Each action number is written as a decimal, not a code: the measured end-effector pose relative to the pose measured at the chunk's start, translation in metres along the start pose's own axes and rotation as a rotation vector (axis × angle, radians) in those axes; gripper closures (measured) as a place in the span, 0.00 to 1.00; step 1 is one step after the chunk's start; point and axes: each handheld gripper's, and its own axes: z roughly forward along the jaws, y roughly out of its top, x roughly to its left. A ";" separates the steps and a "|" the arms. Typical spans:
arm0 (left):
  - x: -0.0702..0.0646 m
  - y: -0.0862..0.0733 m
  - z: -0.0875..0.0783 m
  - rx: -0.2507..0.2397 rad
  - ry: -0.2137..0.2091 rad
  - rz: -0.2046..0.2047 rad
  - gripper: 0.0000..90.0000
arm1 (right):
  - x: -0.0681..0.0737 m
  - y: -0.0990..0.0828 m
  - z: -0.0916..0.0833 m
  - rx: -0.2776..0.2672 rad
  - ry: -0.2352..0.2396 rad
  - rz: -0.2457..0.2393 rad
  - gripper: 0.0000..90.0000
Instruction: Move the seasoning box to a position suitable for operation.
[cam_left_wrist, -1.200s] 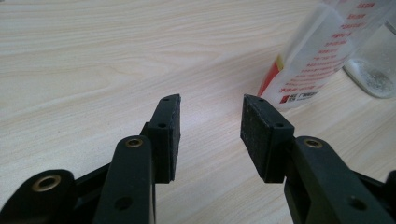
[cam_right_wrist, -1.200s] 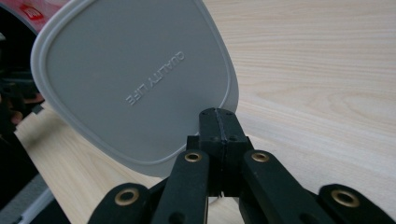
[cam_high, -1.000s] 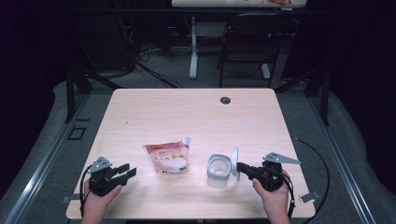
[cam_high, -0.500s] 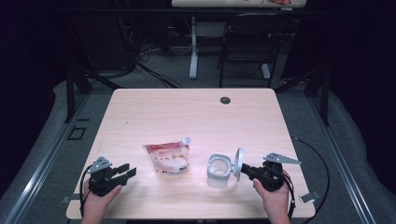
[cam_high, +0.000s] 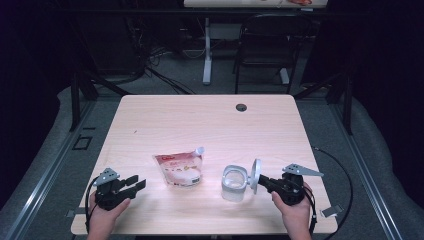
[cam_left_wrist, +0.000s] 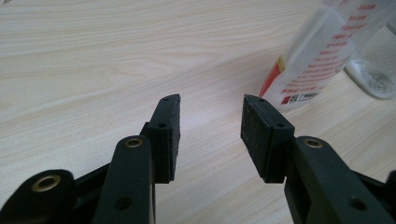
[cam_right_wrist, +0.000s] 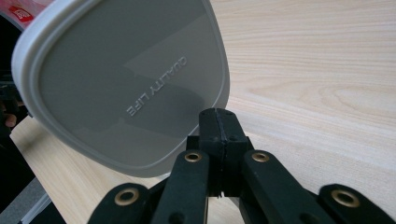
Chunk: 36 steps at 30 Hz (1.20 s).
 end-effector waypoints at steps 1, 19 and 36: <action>0.000 0.000 0.000 0.000 0.000 0.001 0.64 | 0.000 0.000 -0.001 0.000 -0.003 -0.003 1.00; -0.001 0.001 0.000 -0.001 -0.002 0.005 0.64 | 0.008 -0.018 -0.013 0.025 -0.084 -0.066 0.93; -0.001 0.001 0.001 -0.004 -0.003 0.005 0.63 | 0.016 -0.031 -0.003 0.059 -0.155 -0.142 0.75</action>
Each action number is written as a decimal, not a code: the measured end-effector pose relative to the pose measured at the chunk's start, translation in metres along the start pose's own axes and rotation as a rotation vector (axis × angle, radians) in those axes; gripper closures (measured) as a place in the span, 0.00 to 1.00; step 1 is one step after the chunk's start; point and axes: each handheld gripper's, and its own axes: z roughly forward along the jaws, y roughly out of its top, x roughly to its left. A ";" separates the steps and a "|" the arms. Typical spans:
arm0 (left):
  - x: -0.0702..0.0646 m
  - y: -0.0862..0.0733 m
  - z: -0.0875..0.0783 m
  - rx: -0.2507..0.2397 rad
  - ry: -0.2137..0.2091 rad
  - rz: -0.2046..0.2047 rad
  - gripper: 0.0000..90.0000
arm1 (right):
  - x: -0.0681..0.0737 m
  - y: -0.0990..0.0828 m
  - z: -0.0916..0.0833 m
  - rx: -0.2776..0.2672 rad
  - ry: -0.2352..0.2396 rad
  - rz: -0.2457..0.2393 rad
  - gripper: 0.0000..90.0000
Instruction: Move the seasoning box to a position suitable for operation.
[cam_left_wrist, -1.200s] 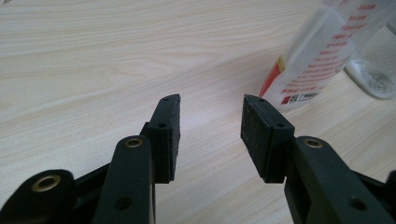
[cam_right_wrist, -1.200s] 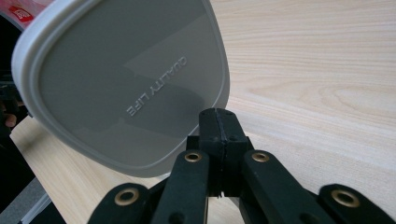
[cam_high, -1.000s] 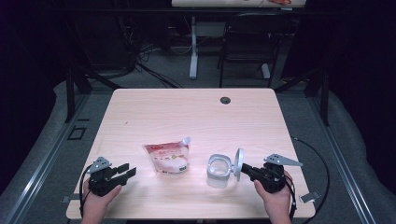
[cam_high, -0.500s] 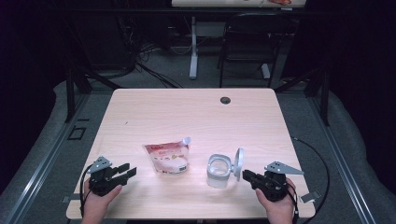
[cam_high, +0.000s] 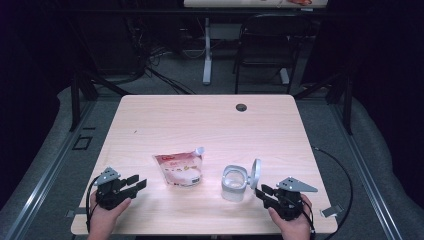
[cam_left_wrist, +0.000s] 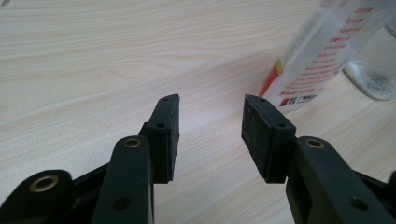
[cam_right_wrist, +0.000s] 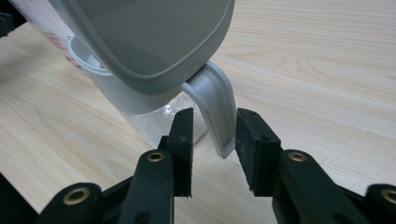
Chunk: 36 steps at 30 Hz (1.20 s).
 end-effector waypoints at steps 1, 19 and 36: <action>0.000 0.000 0.000 0.000 -0.001 0.001 0.63 | 0.000 0.000 0.001 0.000 -0.001 0.001 0.74; 0.000 0.000 -0.002 0.008 -0.001 0.002 0.63 | 0.014 0.003 0.001 -0.021 0.017 -0.048 0.67; 0.000 0.000 0.000 0.003 0.000 -0.001 0.63 | 0.022 0.009 -0.004 -0.083 -0.024 -0.051 0.63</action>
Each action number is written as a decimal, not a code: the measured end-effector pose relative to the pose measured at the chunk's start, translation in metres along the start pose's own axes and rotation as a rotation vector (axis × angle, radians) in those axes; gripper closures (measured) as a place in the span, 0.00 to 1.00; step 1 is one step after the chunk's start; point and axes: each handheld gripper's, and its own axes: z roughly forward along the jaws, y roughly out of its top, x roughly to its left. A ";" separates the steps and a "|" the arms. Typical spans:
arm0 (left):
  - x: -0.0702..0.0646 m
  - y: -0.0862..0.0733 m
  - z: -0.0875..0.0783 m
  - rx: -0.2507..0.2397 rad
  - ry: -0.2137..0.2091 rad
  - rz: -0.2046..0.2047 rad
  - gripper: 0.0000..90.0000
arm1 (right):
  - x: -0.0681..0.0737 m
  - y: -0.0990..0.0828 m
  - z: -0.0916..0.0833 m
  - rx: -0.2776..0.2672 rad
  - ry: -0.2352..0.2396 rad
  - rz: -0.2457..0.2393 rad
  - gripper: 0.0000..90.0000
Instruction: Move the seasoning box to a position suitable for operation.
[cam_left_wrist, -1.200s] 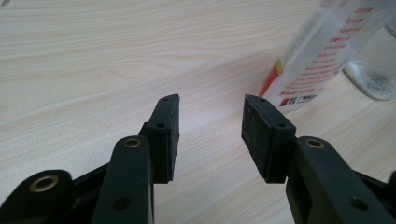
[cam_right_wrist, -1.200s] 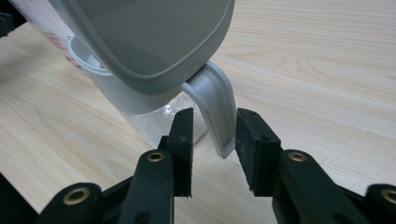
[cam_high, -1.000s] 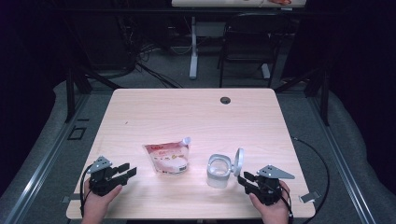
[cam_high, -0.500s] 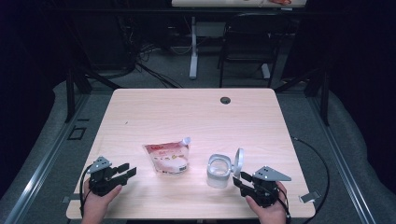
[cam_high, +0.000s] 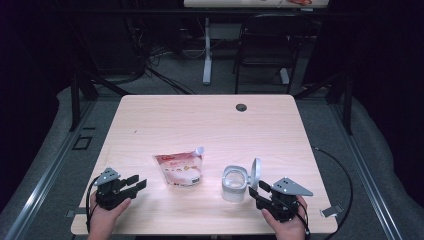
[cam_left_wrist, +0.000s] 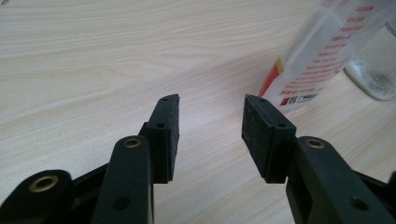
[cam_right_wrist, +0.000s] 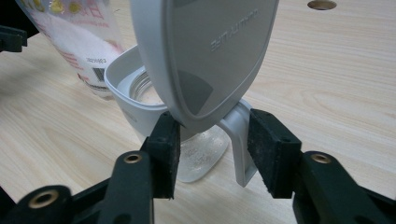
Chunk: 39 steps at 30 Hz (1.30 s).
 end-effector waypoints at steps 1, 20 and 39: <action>0.000 0.000 0.000 0.000 0.002 -0.001 0.63 | -0.001 0.000 0.000 0.002 0.002 -0.002 0.64; -0.001 0.000 0.001 0.002 -0.001 0.002 0.63 | -0.014 0.004 -0.001 0.005 0.021 0.049 0.87; -0.001 0.000 0.001 0.016 -0.003 0.003 0.63 | -0.026 0.014 0.008 0.017 0.023 0.031 0.92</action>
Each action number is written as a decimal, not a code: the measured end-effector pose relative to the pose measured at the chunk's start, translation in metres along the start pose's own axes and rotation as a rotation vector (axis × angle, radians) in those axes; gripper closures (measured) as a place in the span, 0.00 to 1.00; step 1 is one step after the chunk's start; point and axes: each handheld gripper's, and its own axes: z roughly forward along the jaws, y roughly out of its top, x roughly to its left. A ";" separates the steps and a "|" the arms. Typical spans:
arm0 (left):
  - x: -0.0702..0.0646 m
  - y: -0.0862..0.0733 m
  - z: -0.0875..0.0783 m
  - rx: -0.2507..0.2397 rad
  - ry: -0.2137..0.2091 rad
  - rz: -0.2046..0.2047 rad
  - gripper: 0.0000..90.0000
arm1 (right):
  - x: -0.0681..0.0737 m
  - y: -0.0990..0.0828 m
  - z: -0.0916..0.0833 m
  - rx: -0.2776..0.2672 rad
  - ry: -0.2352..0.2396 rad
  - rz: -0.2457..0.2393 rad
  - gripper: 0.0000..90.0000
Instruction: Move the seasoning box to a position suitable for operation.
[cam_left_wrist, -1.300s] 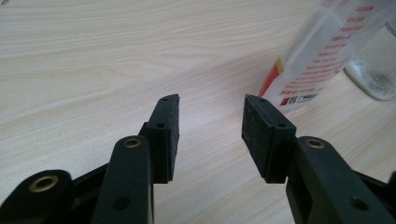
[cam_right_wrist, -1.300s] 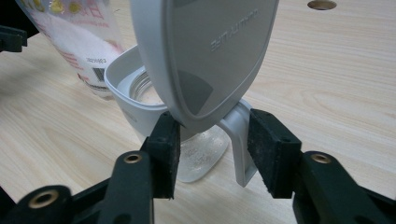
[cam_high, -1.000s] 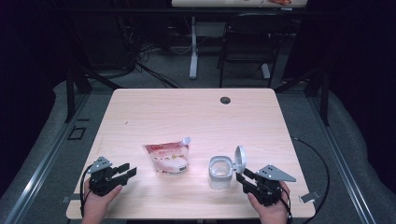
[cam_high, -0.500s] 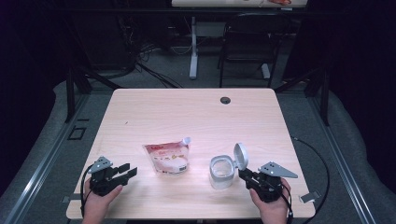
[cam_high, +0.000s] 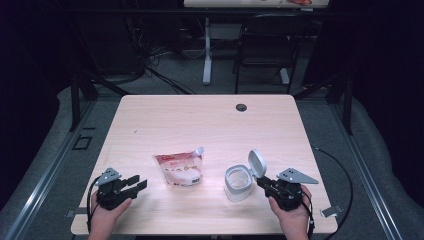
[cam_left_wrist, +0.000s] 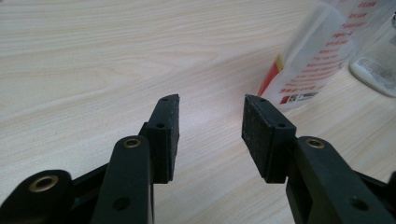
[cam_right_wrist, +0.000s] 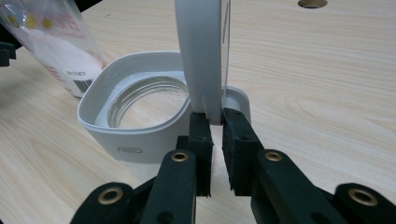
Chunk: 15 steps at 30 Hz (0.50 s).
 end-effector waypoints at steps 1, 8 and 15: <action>0.000 0.000 0.000 0.000 0.001 0.001 0.63 | -0.001 0.001 0.000 0.004 0.000 -0.001 0.92; 0.000 0.000 0.000 -0.010 0.004 -0.002 0.63 | -0.008 0.004 0.004 0.009 0.026 0.009 0.92; 0.000 0.000 0.000 -0.011 0.005 -0.001 0.63 | -0.012 0.008 0.009 0.013 0.030 0.016 0.93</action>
